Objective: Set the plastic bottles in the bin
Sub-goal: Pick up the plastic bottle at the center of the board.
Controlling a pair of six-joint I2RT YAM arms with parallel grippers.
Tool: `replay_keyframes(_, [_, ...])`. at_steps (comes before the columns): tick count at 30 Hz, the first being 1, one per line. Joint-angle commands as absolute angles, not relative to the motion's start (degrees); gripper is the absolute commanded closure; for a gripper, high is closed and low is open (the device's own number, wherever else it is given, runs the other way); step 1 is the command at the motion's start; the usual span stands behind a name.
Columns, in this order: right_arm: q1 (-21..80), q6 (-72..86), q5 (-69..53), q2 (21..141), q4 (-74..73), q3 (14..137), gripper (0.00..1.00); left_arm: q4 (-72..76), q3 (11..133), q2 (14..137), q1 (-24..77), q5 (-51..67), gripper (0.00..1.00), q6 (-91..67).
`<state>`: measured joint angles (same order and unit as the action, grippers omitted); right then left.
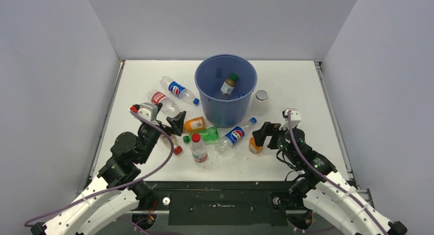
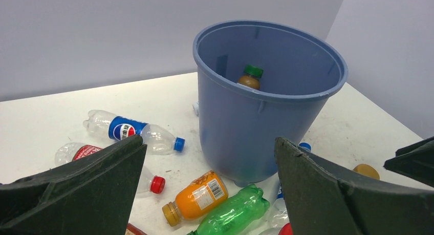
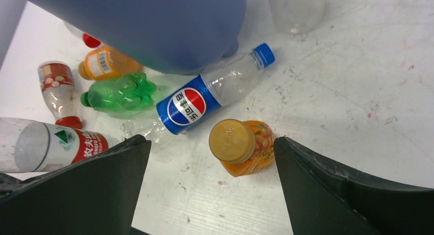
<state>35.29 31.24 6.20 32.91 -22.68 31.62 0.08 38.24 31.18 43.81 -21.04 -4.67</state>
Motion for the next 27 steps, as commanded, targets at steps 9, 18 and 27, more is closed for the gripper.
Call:
replay_keyframes(9, [35.5, 33.7, 8.7, 42.9, -11.2, 28.0, 0.07, 1.3, 39.2, 32.8, 44.9, -19.3, 0.04, -3.8])
replay_keyframes(18, [36.9, 33.1, 10.7, 48.7, -10.7, 28.5, 0.22, 1.7, 38.9, 32.7, 45.1, -18.8, 0.04, -3.7])
replay_keyframes(27, [37.8, 33.0, 12.5, 50.5, -11.7, 28.6, 0.57, 1.7, 38.9, 33.0, 45.2, -18.7, 0.04, -3.6])
